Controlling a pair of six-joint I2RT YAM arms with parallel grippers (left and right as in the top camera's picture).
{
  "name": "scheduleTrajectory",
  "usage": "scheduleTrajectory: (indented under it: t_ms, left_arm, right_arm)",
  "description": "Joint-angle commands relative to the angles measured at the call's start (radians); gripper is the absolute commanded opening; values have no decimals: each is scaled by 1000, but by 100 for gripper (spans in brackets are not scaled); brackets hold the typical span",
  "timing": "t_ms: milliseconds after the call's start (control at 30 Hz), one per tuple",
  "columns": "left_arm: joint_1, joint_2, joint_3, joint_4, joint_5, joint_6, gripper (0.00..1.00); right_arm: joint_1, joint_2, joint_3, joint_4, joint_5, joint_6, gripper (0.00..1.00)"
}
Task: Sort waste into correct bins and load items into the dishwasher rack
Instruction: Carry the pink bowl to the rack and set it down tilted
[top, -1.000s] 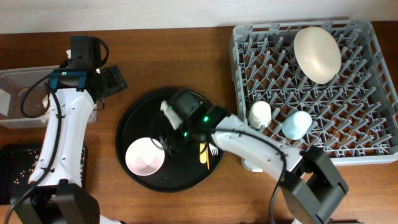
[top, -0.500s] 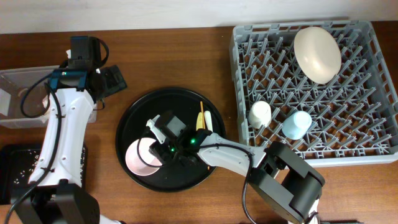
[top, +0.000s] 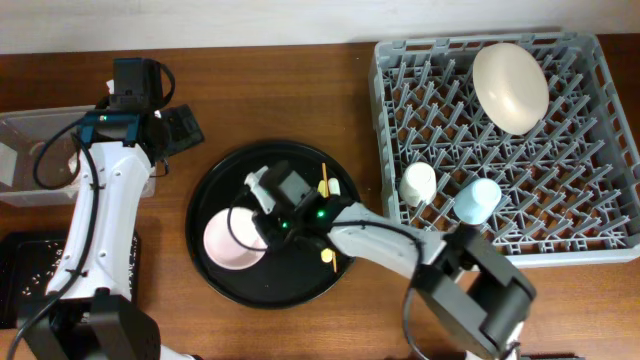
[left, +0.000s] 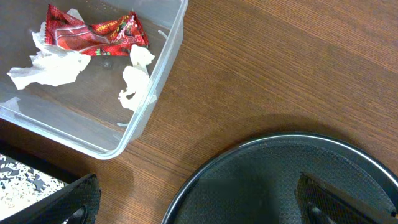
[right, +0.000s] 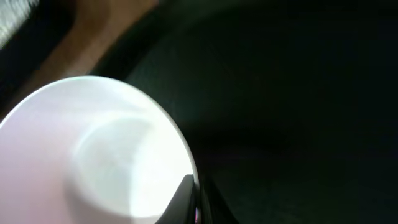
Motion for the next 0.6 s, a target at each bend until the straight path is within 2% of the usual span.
scheduleTrajectory:
  t_ms: [0,33,67,100,200,233,267,367,433,500,567]
  left_arm:
    - [2,2,-2,-1,-11,-10,99]
    - [2,2,-2,-1,-11,-10,99]
    - [2,2,-2,-1,-11,-9,99]
    - [2,2,-2,-1,-11,-10,99]
    - [2,2,-2,-1,-11,-10,99]
    - [2,2,-2,-1,-11,-10,99]
    - [2,2,-2,-1,-11,-10,99]
    - [2,2,-2,-1,-11,-10,99]
    - [2,2,-2,-1,-11,-10,99]
    - [2,2,-2,-1,-11,-9,99]
    - [2,2,-2,-1,-11,-9,99]
  right_arm:
    - [-61,-186,71,-67,87,-9,4]
    - [-76,-230,95,-139,188,-39,4]
    - [-97,-326,179,-351,488,-154,4]
    - [-107,-361,219,-433,622,-179,4]
    - [-233,-443,384,-698,932,-207,4]
    - [-310,-444,411,-727,988,-254,4]
    - [-355,-439,410,-728,1014,-282,4]
    - [-472,-343,410,-713,1332,-311,4]
    - [-510,-246,410,-652,1548,-311,4]
    - [-523,-138,410,-573,1640,-333,4]
    - [-519,-27,410,-406,1693,-492,4]
